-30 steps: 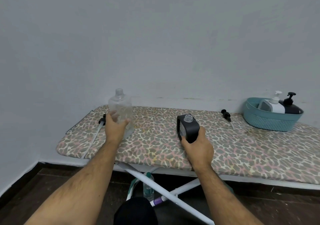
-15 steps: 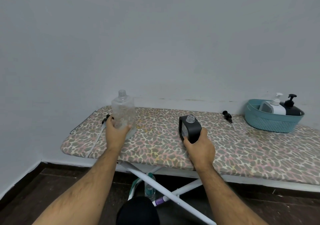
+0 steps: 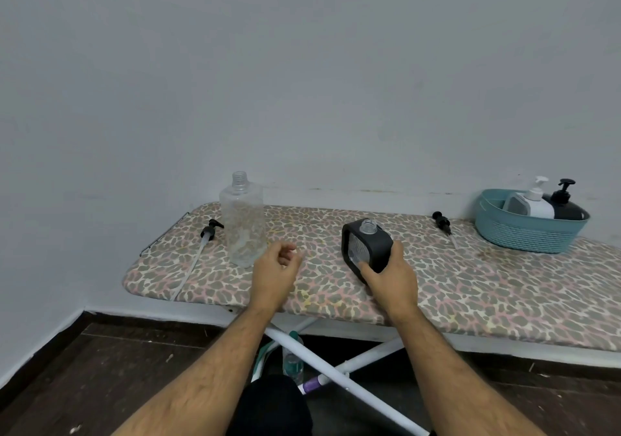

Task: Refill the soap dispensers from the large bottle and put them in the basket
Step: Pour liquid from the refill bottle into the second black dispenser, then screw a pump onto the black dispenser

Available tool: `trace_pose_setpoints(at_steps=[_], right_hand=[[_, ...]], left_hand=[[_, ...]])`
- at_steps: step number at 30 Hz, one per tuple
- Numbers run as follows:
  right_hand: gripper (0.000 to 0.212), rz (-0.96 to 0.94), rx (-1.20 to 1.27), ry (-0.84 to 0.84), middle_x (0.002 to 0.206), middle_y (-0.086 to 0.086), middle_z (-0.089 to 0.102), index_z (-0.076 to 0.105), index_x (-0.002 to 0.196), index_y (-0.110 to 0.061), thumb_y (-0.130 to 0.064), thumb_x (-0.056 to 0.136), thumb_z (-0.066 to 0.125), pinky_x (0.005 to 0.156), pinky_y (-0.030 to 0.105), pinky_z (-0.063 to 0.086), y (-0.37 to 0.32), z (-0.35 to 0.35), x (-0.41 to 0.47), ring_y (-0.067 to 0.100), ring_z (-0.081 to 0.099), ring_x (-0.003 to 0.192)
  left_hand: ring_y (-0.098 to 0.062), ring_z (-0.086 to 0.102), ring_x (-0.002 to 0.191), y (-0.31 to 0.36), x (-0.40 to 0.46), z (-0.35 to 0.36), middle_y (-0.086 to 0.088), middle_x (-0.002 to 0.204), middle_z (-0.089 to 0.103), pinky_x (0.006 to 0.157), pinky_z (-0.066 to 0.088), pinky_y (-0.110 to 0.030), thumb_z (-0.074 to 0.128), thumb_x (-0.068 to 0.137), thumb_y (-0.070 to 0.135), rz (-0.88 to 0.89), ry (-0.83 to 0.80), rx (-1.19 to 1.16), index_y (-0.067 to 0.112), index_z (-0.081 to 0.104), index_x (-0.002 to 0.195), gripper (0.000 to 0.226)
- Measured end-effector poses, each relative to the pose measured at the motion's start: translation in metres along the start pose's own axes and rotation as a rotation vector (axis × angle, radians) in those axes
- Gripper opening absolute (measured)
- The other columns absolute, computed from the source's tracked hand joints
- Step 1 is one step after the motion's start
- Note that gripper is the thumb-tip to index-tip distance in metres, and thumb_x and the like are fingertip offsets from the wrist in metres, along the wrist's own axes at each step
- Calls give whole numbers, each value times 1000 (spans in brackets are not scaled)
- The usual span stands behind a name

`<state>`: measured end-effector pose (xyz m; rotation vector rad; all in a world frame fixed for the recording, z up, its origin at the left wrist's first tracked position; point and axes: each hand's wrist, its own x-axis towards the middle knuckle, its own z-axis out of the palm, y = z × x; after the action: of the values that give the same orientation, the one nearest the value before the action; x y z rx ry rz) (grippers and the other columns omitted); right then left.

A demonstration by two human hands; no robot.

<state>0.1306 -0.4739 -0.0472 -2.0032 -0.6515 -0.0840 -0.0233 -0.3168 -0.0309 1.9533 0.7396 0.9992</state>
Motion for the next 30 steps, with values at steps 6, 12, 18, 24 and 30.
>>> trace_pose_setpoints(at_steps=[6, 12, 18, 24, 30], right_hand=[[66, 18, 205, -315, 116, -5, 60, 37, 136, -23, -14, 83, 76, 84, 34, 55, 9, -21, 26, 18, 63, 105], [85, 60, 206, -569, 127, -2, 57, 24, 150, -25, -2, 85, 74, 80, 17, 49, 6, -36, 49, 10, 60, 106], [108, 96, 95, -675, 143, 0, 46, -4, 159, -26, -4, 87, 73, 104, 34, 43, 4, -46, 68, 21, 51, 123], [88, 40, 21, -601, 134, 7, 56, 20, 156, -26, 6, 84, 59, 85, 33, 54, 9, -53, 81, 22, 60, 109], [57, 85, -11, -271, 143, 7, 50, 43, 146, -16, 4, 93, 52, 82, 26, 51, 33, -66, 107, 14, 55, 112]], left_hand=[[-12, 52, 127, 15, 10, 50, 6, 142, 50, 92, 51, -28, 72, 89, 23, -80, -296, -178, 21, 41, 146, 65], [-10, 50, 127, 26, 22, 76, 7, 142, 48, 107, 44, -33, 76, 84, 11, -101, -420, -295, 21, 29, 152, 83], [-13, 60, 113, 19, 27, 89, 3, 127, 58, 90, 54, -31, 82, 78, 16, -131, -364, -322, 26, 43, 141, 75], [-2, 61, 98, 26, 28, 105, 7, 112, 61, 67, 51, -11, 80, 79, 8, -140, -338, -380, 22, 47, 119, 54], [-13, 65, 106, 24, 33, 123, 4, 117, 64, 90, 56, -39, 84, 76, 13, -144, -310, -439, 32, 49, 114, 55]])
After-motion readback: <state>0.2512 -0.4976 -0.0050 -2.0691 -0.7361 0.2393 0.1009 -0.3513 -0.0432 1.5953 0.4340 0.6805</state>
